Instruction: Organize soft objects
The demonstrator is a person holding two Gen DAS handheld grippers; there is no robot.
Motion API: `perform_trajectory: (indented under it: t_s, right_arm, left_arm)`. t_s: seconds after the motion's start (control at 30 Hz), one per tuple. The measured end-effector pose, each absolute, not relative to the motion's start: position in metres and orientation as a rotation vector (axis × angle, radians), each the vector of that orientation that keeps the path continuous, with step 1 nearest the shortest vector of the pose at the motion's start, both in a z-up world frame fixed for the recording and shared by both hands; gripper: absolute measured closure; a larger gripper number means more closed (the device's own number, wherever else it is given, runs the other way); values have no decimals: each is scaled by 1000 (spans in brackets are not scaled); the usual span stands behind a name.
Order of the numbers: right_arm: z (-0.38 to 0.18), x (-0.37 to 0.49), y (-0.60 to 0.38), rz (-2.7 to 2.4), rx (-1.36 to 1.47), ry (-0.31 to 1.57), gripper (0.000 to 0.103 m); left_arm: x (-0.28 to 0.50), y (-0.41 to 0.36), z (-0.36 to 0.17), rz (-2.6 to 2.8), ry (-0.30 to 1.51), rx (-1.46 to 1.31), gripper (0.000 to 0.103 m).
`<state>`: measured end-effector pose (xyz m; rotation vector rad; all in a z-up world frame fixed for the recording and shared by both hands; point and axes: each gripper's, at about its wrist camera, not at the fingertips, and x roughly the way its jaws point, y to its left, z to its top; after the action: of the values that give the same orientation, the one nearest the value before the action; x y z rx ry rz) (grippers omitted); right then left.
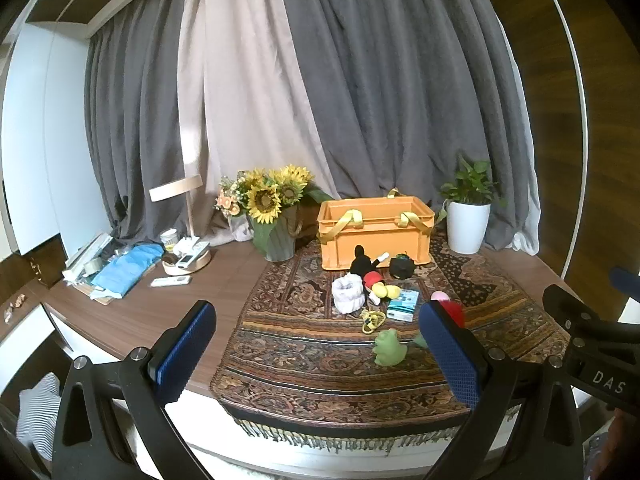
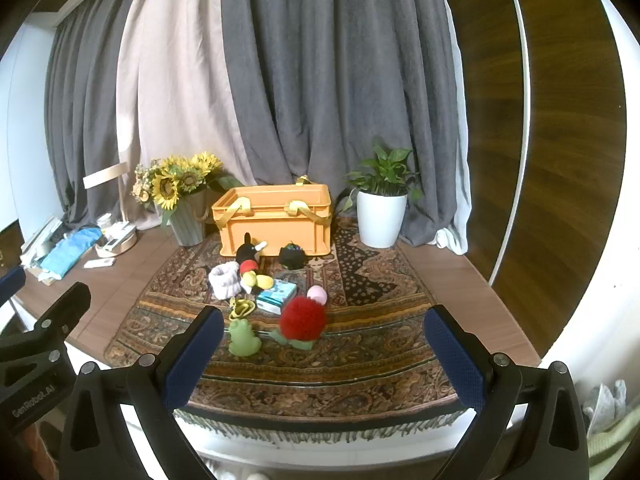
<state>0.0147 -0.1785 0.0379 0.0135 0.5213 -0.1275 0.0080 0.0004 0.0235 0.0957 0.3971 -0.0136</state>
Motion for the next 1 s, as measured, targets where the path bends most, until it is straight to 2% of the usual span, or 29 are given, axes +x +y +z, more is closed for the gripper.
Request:
perform_trajectory:
  t_s: [1.0]
  right_arm:
    - [40, 15, -180, -123, 21, 519, 2]
  left_arm:
    - [3, -8, 9, -25, 396, 95, 0]
